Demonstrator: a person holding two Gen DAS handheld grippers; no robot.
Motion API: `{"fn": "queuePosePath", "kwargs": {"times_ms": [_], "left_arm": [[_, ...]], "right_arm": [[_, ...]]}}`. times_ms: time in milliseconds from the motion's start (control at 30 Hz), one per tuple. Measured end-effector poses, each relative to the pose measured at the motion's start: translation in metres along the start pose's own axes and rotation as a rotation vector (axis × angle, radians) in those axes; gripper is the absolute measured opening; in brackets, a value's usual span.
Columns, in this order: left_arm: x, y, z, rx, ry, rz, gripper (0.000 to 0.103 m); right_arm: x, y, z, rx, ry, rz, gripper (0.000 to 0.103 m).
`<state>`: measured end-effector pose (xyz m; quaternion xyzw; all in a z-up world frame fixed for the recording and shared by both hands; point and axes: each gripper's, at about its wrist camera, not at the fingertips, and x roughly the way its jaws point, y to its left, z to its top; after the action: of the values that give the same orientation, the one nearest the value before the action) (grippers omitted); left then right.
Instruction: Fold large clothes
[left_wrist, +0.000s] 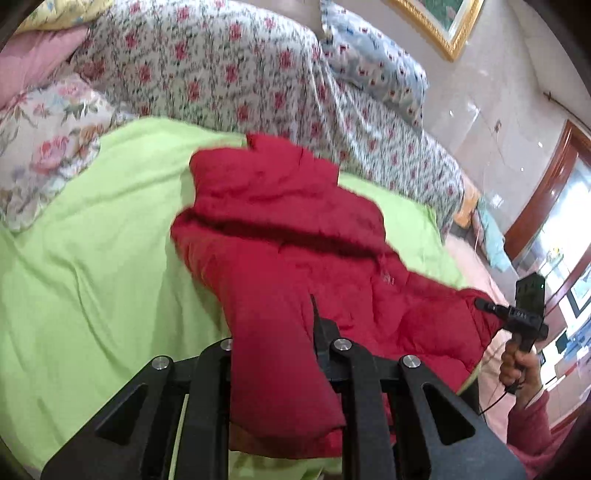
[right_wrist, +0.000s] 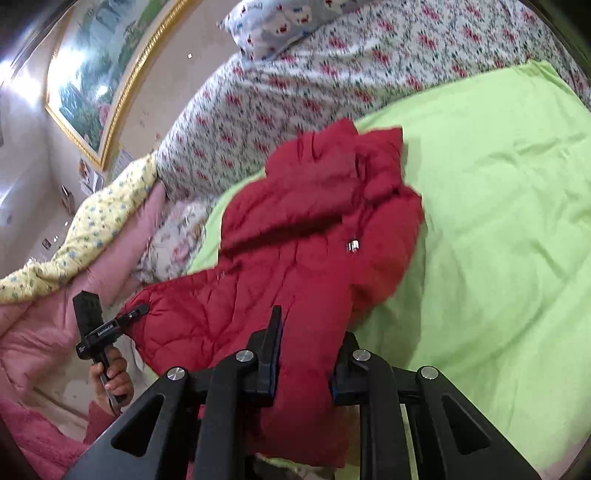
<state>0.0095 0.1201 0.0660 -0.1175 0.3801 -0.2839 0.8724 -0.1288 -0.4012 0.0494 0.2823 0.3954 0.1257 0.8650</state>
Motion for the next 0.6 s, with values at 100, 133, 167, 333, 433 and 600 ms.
{"fn": "queuePosePath", "kwargs": {"times_ms": [100, 133, 167, 333, 433, 600], "left_arm": [[0.005, -0.001, 0.017, -0.001, -0.030, 0.027, 0.015], [0.007, -0.001, 0.022, -0.002, -0.037, 0.035, 0.015], [0.010, 0.000, 0.028, -0.005, -0.045, 0.039, 0.015], [0.021, 0.003, 0.048, -0.018, -0.073, 0.084, 0.015], [0.030, 0.003, 0.059, -0.022, -0.079, 0.108, 0.015], [0.048, 0.002, 0.078, -0.015, -0.080, 0.146, 0.016]], "right_arm": [[0.003, -0.001, 0.018, 0.004, -0.053, 0.004, 0.018], [0.003, -0.001, 0.024, 0.005, -0.069, -0.002, 0.018], [0.004, -0.002, 0.028, 0.009, -0.083, -0.005, 0.018], [0.012, -0.007, 0.051, 0.006, -0.139, -0.056, 0.017], [0.021, -0.007, 0.065, -0.011, -0.164, -0.101, 0.017], [0.039, -0.010, 0.087, -0.014, -0.185, -0.137, 0.017]]}}
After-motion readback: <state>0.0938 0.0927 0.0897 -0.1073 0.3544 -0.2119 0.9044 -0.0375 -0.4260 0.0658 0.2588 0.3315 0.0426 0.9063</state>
